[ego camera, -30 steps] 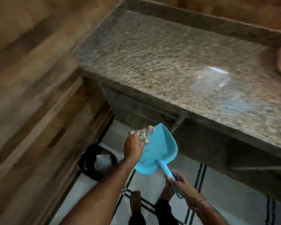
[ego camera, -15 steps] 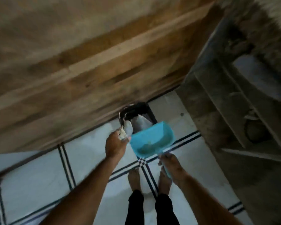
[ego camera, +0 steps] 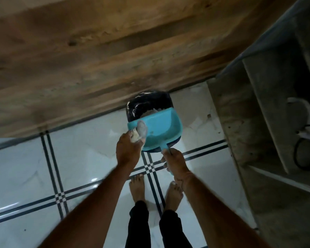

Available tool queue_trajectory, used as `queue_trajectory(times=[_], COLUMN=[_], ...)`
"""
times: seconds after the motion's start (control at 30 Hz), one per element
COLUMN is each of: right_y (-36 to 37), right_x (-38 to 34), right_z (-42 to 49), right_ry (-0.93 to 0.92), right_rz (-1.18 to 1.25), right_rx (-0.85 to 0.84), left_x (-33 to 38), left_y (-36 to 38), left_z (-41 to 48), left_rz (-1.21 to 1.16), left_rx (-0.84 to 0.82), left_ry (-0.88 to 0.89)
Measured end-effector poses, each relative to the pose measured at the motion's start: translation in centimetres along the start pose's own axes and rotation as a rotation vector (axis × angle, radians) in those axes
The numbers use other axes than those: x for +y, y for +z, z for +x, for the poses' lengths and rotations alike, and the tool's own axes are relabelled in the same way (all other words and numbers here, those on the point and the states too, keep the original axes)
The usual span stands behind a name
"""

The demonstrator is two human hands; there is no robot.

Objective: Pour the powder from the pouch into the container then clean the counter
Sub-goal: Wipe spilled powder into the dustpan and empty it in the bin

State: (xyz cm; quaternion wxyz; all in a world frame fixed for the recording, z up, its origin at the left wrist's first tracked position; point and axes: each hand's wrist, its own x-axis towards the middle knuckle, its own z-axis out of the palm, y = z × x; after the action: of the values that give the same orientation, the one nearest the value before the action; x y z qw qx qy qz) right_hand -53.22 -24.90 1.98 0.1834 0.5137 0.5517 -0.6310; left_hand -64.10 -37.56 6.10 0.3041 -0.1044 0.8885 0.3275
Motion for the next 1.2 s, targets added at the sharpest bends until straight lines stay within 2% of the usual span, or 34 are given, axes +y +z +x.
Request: queue_trajectory(times=[0.3,0.53,0.77,0.97,1.13,1.2], right_y=[2.2,3.1,2.9,3.3,3.1,2.8], right_x=[3.5,7.4,7.8,7.7,7.0,6.1], right_z=[6.7,10.9,8.7,10.2,10.9,9.9], right_ry=[-0.029,-0.123,-0.224,-0.109,-0.086,-0.14], right_rz=[0.035,-0.202,-0.147,-0.139,-0.304,-0.37], right_rx=[-0.061,0.174,0.202,0.227,0.265,0.334], left_x=[-3.6,-5.3,-5.6,-5.3,-5.2,-5.0], left_y=[3.3,4.9,5.3,5.8,6.1,5.6], left_z=[3.0,4.3,3.5,4.3,4.6,4.0], left_rz=[0.023,0.037,0.065,0.048,0.017,0.0], left_rx=[0.002,0.014,-0.002,0.01,0.028,0.022], left_ry=[0.053,0.095,0.095,0.108,0.112,0.126])
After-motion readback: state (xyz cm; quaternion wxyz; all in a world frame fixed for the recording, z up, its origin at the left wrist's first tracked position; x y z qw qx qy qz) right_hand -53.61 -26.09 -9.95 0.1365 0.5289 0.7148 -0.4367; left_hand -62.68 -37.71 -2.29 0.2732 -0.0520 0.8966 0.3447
